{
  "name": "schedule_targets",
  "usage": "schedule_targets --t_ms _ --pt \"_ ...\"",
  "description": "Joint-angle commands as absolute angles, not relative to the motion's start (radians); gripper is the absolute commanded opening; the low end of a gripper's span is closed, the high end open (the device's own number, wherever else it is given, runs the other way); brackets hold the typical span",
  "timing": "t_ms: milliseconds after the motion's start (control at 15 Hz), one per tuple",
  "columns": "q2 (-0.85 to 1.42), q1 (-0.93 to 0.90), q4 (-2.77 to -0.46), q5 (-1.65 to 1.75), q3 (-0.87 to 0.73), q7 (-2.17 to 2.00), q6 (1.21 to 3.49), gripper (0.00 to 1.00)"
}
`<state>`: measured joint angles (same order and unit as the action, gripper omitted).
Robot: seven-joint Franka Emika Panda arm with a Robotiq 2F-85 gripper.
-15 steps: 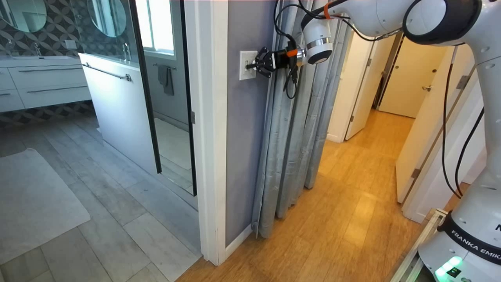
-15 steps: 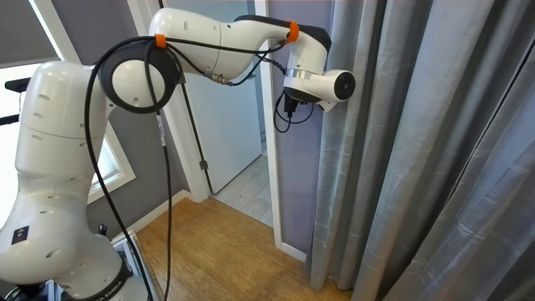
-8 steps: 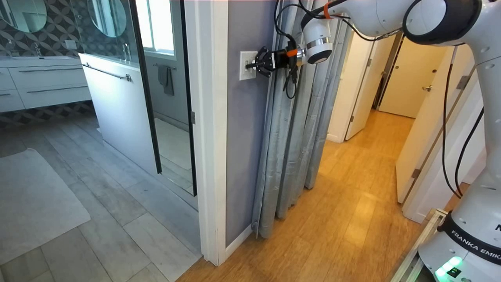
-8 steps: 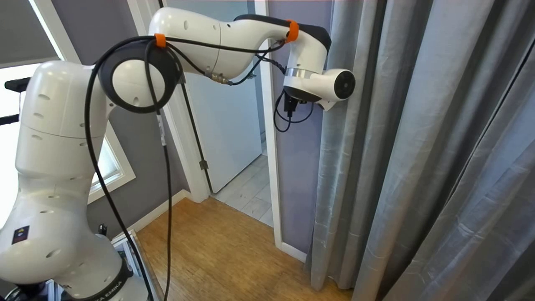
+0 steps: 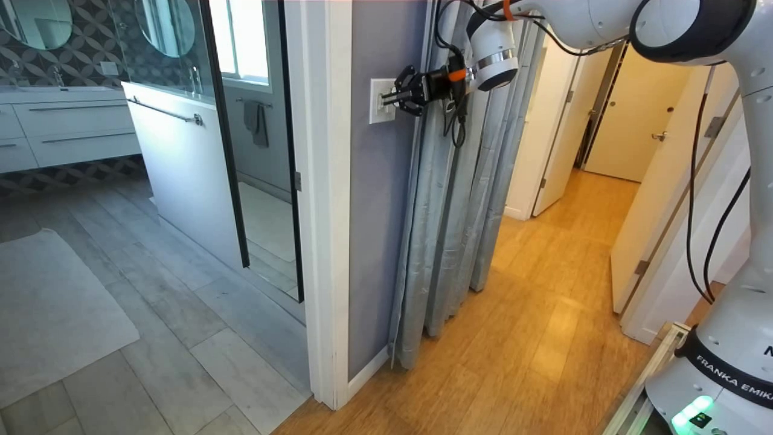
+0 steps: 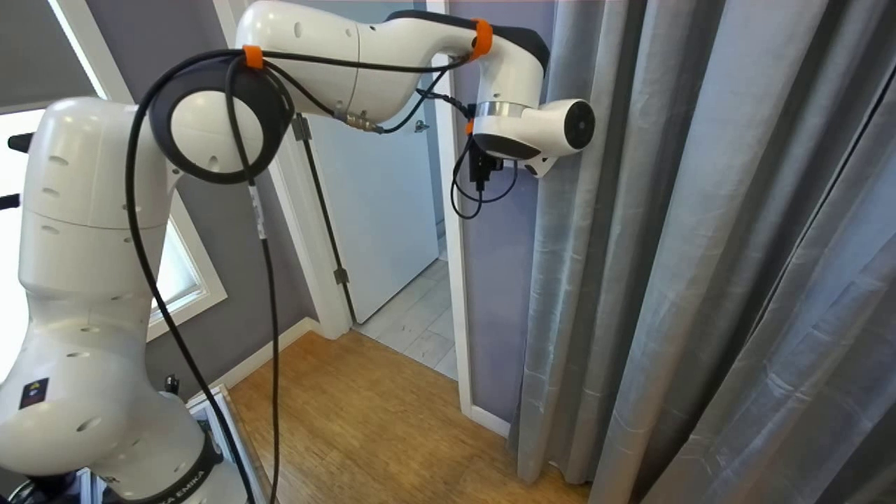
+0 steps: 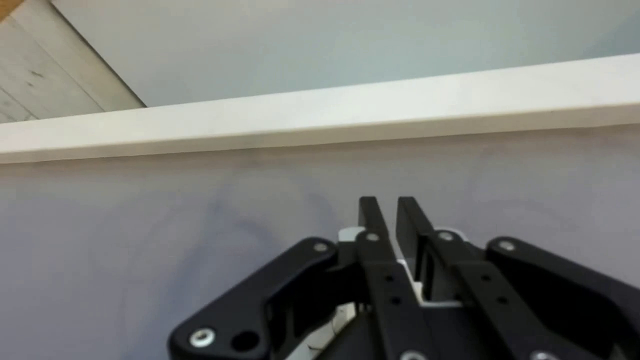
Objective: Flip the switch on the left
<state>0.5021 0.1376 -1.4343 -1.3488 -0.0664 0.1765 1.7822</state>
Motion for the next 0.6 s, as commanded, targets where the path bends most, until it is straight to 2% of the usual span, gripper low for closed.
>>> schedule_targets --t_ms 0,467,533 --pt "0.404 0.123 -1.496 -1.163 -0.097 0.120 1.745 0.47" --pt "0.161 0.106 -1.615 -0.841 -0.088 0.166 1.764 0.96" --pt "0.121 0.102 -1.641 -0.807 -0.085 0.176 1.772 0.99"
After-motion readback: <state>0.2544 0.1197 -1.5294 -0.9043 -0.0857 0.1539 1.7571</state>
